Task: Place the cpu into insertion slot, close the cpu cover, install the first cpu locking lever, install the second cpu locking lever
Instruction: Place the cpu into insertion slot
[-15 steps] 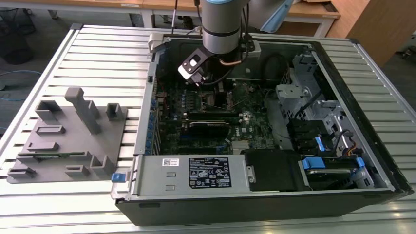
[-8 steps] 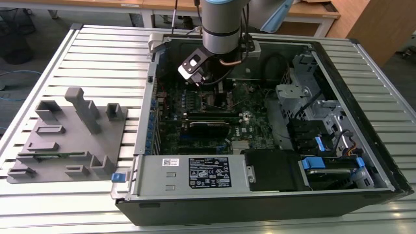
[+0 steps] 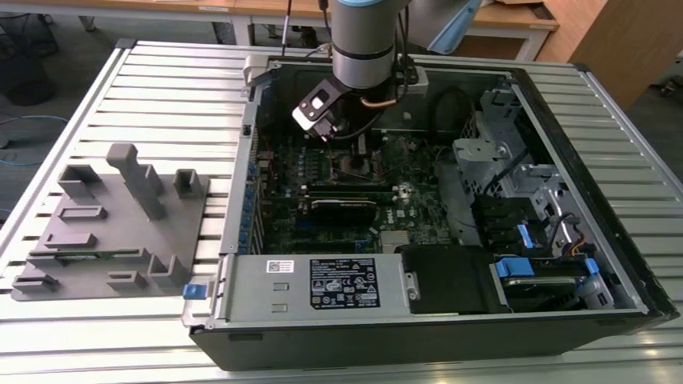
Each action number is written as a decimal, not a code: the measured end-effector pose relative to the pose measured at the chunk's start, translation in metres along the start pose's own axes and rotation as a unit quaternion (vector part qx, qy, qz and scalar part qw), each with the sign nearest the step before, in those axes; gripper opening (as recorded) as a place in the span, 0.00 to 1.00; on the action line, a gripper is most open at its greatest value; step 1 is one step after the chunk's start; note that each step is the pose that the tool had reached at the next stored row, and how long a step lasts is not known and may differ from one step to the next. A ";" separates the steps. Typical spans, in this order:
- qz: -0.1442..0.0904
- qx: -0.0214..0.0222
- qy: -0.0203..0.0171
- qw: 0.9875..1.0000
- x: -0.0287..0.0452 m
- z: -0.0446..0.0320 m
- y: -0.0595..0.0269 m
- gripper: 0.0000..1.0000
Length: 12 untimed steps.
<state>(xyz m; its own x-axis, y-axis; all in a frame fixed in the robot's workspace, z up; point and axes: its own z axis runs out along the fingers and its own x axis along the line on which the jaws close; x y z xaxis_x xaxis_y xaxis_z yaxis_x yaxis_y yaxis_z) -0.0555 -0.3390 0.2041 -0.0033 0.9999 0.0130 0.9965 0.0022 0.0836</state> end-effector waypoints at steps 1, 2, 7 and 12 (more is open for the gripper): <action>0.000 0.000 0.000 1.000 0.0000 0.0000 0.0000 0.24; 0.000 0.000 0.000 1.000 0.0000 0.0000 0.0000 0.18; 0.000 0.000 0.000 1.000 0.0000 0.0000 0.0000 0.11; 0.000 0.006 0.000 1.000 -0.0001 0.0000 0.0000 0.11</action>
<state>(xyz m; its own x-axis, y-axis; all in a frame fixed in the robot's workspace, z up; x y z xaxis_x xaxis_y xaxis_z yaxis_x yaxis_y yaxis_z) -0.0555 -0.3391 0.2041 -0.0031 0.9999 0.0131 0.9975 0.0022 0.0711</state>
